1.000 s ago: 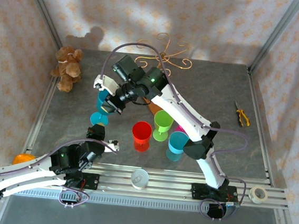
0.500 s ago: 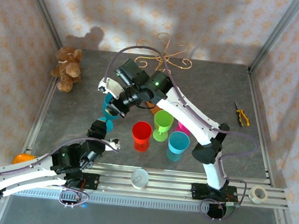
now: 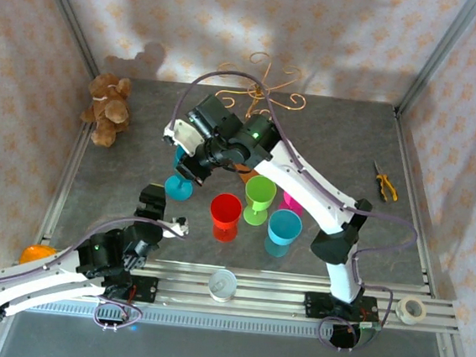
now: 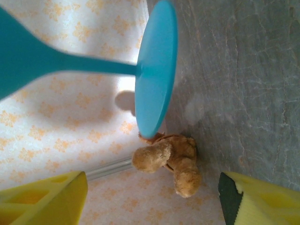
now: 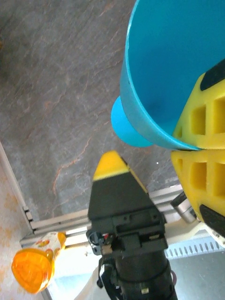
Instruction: Take the wine glass off the wine glass rack
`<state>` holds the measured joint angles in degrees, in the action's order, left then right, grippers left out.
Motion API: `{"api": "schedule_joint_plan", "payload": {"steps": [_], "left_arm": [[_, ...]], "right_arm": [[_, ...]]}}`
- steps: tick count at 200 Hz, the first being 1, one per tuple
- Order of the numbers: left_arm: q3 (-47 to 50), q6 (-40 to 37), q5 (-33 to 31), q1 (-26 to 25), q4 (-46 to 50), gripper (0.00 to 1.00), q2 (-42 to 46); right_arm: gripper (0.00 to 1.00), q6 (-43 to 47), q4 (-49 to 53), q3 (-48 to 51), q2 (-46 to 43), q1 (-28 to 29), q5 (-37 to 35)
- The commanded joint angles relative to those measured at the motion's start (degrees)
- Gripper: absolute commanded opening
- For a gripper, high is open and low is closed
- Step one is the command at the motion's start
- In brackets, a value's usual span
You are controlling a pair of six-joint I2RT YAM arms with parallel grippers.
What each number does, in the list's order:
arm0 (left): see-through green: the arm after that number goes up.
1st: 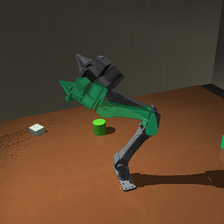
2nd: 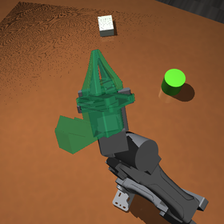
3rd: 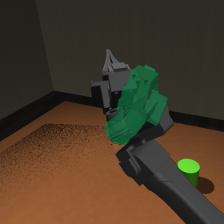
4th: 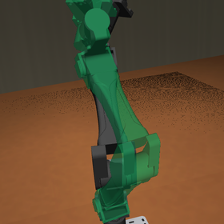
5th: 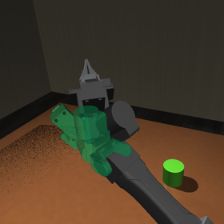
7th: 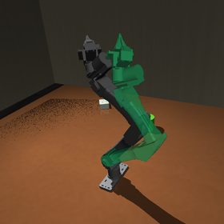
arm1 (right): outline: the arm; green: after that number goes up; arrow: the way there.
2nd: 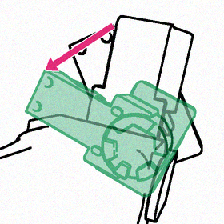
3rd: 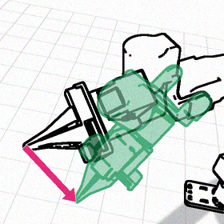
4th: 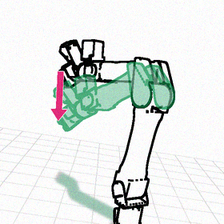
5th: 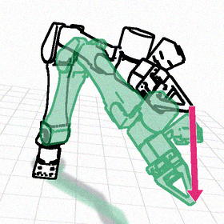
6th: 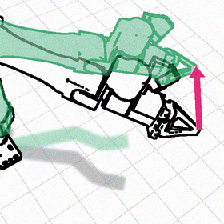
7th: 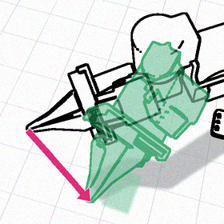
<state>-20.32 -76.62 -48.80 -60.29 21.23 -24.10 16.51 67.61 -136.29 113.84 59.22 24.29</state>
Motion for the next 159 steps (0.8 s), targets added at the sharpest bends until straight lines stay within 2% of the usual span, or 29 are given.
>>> {"api": "schedule_joint_plan", "payload": {"steps": [1, 74, 159], "left_arm": [[-0.65, 1.79, -1.48, 0.78, 1.89, 0.78, 1.27], [-0.25, 2.61, -1.56, 2.07, 3.19, 0.78, 3.73], [-0.51, 2.50, -1.61, 2.64, 3.31, 0.81, 4.31]], "right_arm": [[0.00, -0.73, -1.74, 0.38, -3.26, 0.28, -4.52], [0.00, -5.52, -3.00, 5.87, -2.97, 0.28, -16.79], [0.00, -12.38, -10.66, 17.27, -4.01, -0.25, -19.37]]}}
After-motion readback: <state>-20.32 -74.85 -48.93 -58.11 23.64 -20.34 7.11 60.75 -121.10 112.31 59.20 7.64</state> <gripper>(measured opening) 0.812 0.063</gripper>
